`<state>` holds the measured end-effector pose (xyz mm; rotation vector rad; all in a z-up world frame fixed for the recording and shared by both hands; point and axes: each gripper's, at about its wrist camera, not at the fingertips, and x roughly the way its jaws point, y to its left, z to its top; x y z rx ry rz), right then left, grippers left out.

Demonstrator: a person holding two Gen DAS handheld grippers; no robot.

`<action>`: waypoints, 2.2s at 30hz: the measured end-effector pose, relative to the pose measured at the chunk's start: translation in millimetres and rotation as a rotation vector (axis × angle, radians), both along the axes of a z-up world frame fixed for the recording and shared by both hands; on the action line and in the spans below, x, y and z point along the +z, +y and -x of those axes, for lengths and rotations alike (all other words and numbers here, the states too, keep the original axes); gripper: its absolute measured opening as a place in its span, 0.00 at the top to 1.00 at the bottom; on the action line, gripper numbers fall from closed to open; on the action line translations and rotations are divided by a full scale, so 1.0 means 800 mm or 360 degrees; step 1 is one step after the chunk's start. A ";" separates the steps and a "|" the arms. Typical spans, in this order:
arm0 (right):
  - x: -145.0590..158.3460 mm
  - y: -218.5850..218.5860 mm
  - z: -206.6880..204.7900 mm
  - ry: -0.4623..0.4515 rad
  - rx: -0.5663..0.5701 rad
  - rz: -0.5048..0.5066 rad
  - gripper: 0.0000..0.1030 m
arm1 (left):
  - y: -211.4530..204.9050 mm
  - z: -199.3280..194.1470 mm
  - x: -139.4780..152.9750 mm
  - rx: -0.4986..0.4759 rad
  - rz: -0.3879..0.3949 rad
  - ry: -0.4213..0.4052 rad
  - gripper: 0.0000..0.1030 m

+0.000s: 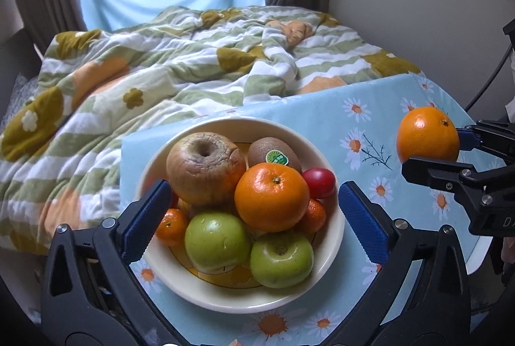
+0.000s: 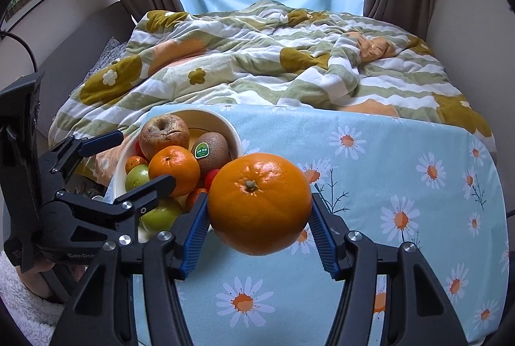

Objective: Organize fruits
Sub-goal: 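Lower the left tool's orange into the bowl and open it, then set the right tool's orange on top of the bowl fruit and open it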

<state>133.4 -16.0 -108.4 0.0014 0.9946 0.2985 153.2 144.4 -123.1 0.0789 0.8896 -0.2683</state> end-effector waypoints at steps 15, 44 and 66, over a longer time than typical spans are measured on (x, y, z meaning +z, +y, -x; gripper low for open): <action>0.015 0.037 -0.035 -0.0039 0.0280 -0.0008 0.46 | 0.059 0.042 0.016 0.0333 0.0049 0.0065 0.00; -0.058 0.096 -0.163 0.0122 0.0737 -0.0054 0.46 | 0.062 0.030 -0.011 0.0589 0.0100 0.0139 0.00; -0.030 0.077 -0.126 0.0029 0.0649 -0.0132 0.17 | 0.055 0.058 0.006 0.0452 0.0106 0.0084 0.00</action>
